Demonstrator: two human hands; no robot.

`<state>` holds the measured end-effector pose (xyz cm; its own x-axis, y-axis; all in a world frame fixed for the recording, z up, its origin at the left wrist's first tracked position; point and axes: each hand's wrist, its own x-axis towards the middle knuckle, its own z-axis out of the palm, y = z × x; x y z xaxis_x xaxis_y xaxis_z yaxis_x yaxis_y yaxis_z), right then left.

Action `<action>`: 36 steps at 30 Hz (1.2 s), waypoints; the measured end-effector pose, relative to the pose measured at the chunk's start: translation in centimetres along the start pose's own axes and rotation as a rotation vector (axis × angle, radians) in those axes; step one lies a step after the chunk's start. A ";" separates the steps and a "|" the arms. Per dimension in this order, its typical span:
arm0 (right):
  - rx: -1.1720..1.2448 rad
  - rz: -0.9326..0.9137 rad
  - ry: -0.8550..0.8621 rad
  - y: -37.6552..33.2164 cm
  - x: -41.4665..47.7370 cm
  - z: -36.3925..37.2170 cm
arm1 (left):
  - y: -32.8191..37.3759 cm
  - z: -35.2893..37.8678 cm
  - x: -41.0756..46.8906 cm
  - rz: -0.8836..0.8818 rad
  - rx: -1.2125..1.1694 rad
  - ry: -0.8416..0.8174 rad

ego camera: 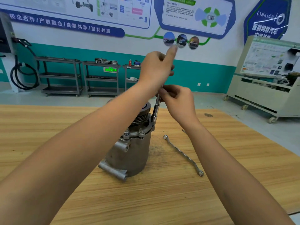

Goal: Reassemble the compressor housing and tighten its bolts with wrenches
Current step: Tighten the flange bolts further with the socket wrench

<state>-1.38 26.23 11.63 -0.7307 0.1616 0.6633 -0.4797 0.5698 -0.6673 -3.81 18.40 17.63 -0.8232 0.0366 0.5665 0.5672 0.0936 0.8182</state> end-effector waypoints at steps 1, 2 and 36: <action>-0.020 -0.036 0.032 0.0 -0.3 0.0 | -0.3 0.3 -0.6 0.076 0.063 0.015; -0.021 -0.053 0.058 0.0 -0.5 -0.1 | -0.6 0.5 -1.0 0.126 0.081 0.030; 0.204 0.353 -0.286 2.4 -8.7 4.1 | -0.3 0.7 0.0 -0.397 -0.519 0.303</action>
<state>1.81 22.84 2.90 -0.9561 0.0724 0.2840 -0.2429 0.3466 -0.9060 -3.94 19.07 17.32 -0.9697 -0.1867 0.1572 0.2262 -0.4448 0.8666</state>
